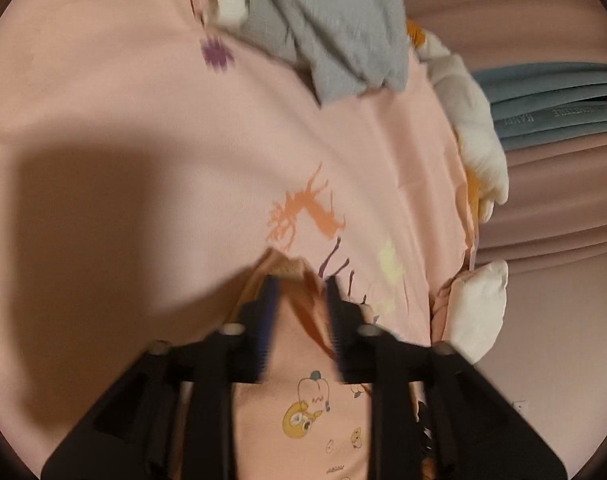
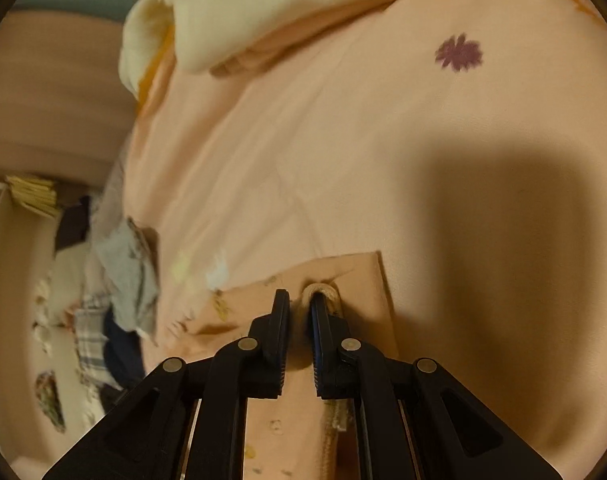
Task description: Fold small clothes
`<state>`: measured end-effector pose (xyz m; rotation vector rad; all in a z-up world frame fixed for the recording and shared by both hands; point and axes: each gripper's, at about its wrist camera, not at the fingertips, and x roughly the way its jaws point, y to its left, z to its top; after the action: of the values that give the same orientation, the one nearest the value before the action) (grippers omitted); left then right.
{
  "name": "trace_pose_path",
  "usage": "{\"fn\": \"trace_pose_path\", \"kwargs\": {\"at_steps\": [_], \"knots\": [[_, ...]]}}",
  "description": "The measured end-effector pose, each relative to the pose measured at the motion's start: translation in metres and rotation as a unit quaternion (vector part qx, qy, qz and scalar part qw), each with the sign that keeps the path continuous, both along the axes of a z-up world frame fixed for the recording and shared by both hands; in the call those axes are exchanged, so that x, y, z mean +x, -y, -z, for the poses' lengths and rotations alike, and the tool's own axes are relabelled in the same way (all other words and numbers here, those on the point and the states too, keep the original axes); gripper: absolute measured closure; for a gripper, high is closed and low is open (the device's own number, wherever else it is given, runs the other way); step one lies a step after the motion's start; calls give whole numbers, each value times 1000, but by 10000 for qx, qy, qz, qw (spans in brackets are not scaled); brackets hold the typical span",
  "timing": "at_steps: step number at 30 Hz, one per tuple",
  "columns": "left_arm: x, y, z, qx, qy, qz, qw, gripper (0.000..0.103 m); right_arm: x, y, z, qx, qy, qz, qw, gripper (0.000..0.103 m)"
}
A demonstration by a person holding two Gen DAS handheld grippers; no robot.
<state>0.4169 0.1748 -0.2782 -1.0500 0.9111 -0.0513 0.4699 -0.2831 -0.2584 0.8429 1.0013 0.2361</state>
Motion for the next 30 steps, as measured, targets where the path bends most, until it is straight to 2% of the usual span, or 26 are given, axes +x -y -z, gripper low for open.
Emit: {"fn": "trace_pose_path", "kwargs": {"at_steps": [1,2,4,5,7,9,10,11,12,15,18,20,21,22,24,25,26,28,30], "knots": [[-8,-2,-10,279,49,-49,9996,41,-6,-1,-11,-225,88,-54,9997,85],[-16,-1,-18,469,125,-39,9988,41,-18,-4,-25,-638,219,-40,9977,73],[-29,10,-32,723,336,321,9963,44,-39,-11,-48,-1100,648,-54,9918,68],[-34,17,-35,758,403,533,9949,47,-56,-21,-63,-1296,981,-251,9864,68],[-40,37,-35,805,405,874,9921,52,-64,-32,-69,-1467,1053,-443,9826,68],[-38,57,-25,870,236,1121,9896,54,-66,-56,-54,-1601,696,-882,9807,74],[-32,67,-16,899,130,1257,9879,56,-61,-64,-41,-1630,495,-994,9804,85],[-23,75,-7,941,27,1318,9868,56,-58,-69,-34,-1649,415,-1029,9800,90],[-17,80,1,1030,-33,1252,9868,57,-51,-77,-21,-1708,320,-1080,9788,90],[2,76,-3,1175,330,841,9889,57,-23,-78,-9,-1835,363,-831,9788,90],[8,46,-8,727,292,554,9954,57,-19,-58,-20,-1517,526,-340,9864,90],[-7,24,-17,464,314,556,9969,49,-34,-44,-28,-1429,545,-409,9874,79],[-23,11,-21,476,265,508,9972,37,-46,-39,-32,-1506,529,-433,9862,78],[-34,6,-27,536,203,461,9973,31,-59,-33,-37,-1569,548,-459,9850,74],[-65,-5,-32,648,67,471,9968,29,-99,-21,-47,-1584,541,-483,9847,53],[-83,-9,-31,631,-52,561,9964,27,-101,-20,-47,-1562,519,-460,9853,37],[-98,-12,-29,567,-189,619,9963,26,-116,-13,-50,-1460,480,-362,9875,32],[-134,-10,-20,282,-394,657,9967,26,-145,-6,-50,-1206,367,-282,9916,32],[-165,-2,-10,39,-432,805,9958,26,-163,-17,-42,-1083,125,-274,9937,32]]}}
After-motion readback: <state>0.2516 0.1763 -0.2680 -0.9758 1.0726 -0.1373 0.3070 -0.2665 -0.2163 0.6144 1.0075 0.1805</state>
